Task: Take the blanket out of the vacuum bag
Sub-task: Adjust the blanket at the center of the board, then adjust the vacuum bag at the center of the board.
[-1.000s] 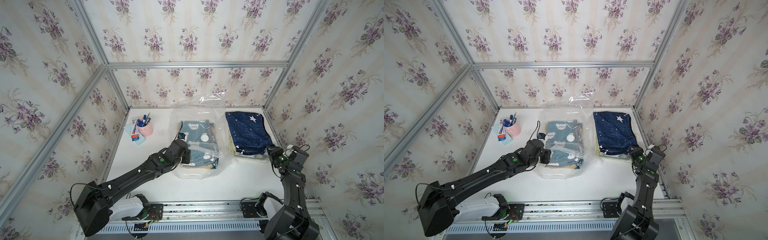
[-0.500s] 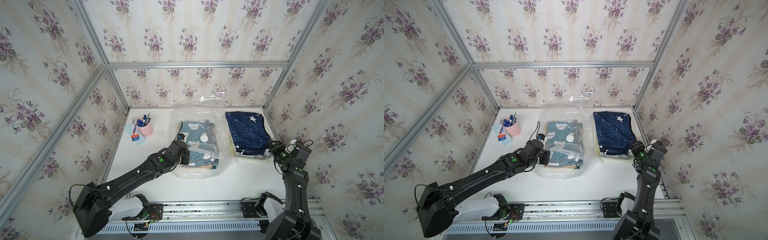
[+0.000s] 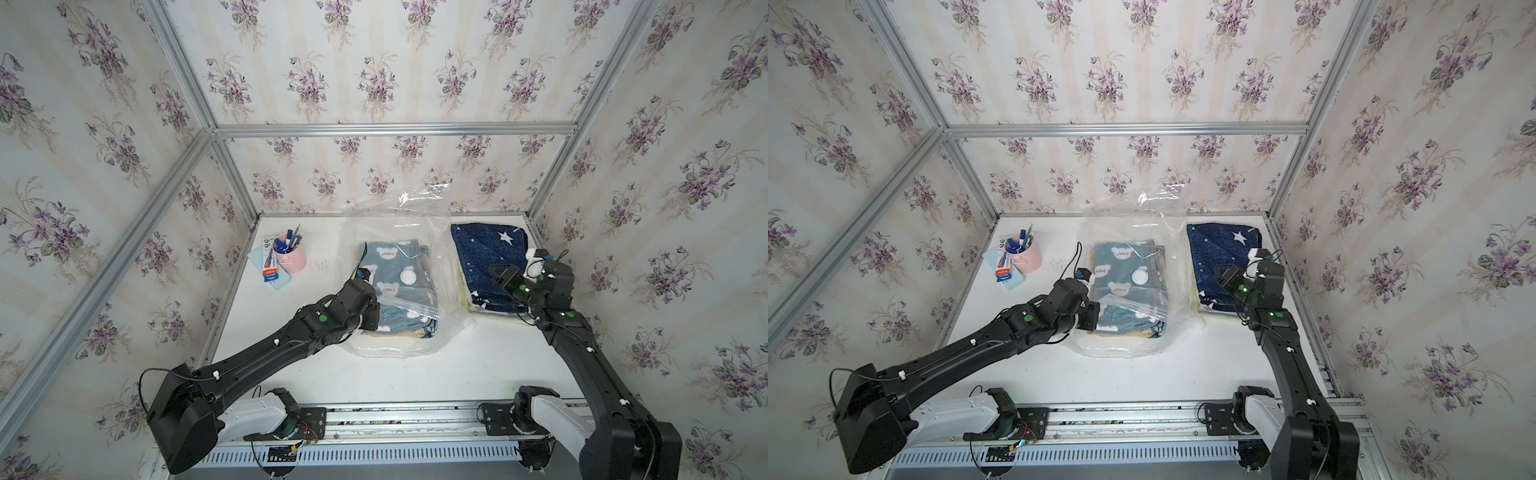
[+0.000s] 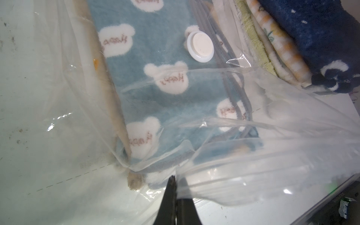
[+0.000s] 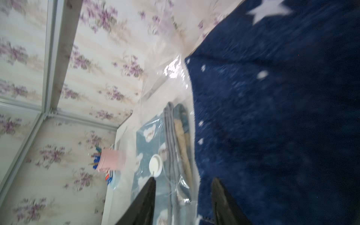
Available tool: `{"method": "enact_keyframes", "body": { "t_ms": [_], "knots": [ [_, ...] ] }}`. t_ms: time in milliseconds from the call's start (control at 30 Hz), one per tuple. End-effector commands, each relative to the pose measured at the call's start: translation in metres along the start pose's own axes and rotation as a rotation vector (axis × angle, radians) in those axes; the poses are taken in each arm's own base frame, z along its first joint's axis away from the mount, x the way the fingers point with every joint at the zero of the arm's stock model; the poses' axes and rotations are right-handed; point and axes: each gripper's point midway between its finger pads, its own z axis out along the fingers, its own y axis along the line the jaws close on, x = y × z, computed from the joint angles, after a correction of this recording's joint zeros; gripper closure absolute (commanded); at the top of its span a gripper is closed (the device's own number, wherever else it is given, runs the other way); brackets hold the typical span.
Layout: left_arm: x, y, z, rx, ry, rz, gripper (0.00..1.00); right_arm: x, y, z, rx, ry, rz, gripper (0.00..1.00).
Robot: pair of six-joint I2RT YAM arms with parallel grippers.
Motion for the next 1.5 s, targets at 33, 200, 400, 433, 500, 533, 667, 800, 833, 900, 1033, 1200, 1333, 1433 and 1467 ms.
{"method": "enact_keyframes", "body": {
  "t_ms": [33, 200, 400, 433, 500, 533, 667, 800, 833, 900, 1033, 1200, 1333, 1433, 1467],
  "knots": [
    [0.010, 0.003, 0.006, -0.010, 0.042, -0.015, 1.00, 0.024, 0.028, 0.022, -0.077, 0.069, -0.100, 0.47],
    [0.016, 0.007, 0.010, -0.027, 0.058, -0.022, 1.00, 0.048, 0.041, 0.051, -0.079, 0.179, -0.144, 0.44],
    [0.026, 0.016, 0.008, -0.046, 0.066, -0.038, 1.00, 0.089, 0.043, 0.090, -0.052, 0.315, -0.175, 0.45],
    [0.028, 0.017, 0.008, -0.048, 0.067, -0.038, 1.00, 0.095, 0.043, 0.095, -0.045, 0.332, -0.181, 0.45],
    [0.032, 0.020, 0.007, -0.051, 0.071, -0.043, 1.00, 0.110, 0.042, 0.108, -0.035, 0.382, -0.190, 0.44],
    [0.034, 0.021, 0.007, -0.052, 0.072, -0.047, 1.00, 0.116, 0.041, 0.114, -0.032, 0.402, -0.190, 0.44],
    [0.044, 0.021, 0.012, -0.039, 0.095, -0.064, 1.00, 0.139, 0.037, 0.137, -0.017, 0.471, -0.199, 0.45],
    [0.053, 0.017, 0.020, -0.015, 0.127, -0.079, 1.00, 0.147, 0.037, 0.160, -0.018, 0.498, -0.195, 0.45],
    [0.054, 0.017, 0.022, -0.016, 0.130, -0.082, 1.00, 0.147, 0.038, 0.165, -0.023, 0.500, -0.193, 0.46],
    [0.054, 0.015, 0.023, -0.017, 0.129, -0.083, 1.00, 0.146, 0.047, 0.174, -0.054, 0.499, -0.199, 0.46],
    [0.048, 0.014, 0.021, -0.017, 0.096, -0.105, 1.00, 0.148, 0.069, 0.190, -0.120, 0.498, -0.225, 0.47],
    [0.045, 0.006, 0.020, 0.000, 0.098, -0.100, 1.00, 0.145, 0.094, 0.213, -0.182, 0.499, -0.253, 0.46],
    [0.041, -0.003, 0.024, 0.001, 0.107, -0.079, 1.00, 0.135, 0.113, 0.227, -0.229, 0.497, -0.284, 0.45],
    [0.030, -0.011, 0.024, 0.005, 0.105, -0.060, 1.00, 0.120, 0.125, 0.228, -0.218, 0.500, -0.284, 0.45],
    [0.024, -0.014, 0.023, 0.010, 0.098, -0.058, 1.00, 0.108, 0.127, 0.226, -0.195, 0.473, -0.281, 0.44]
  ]
}}
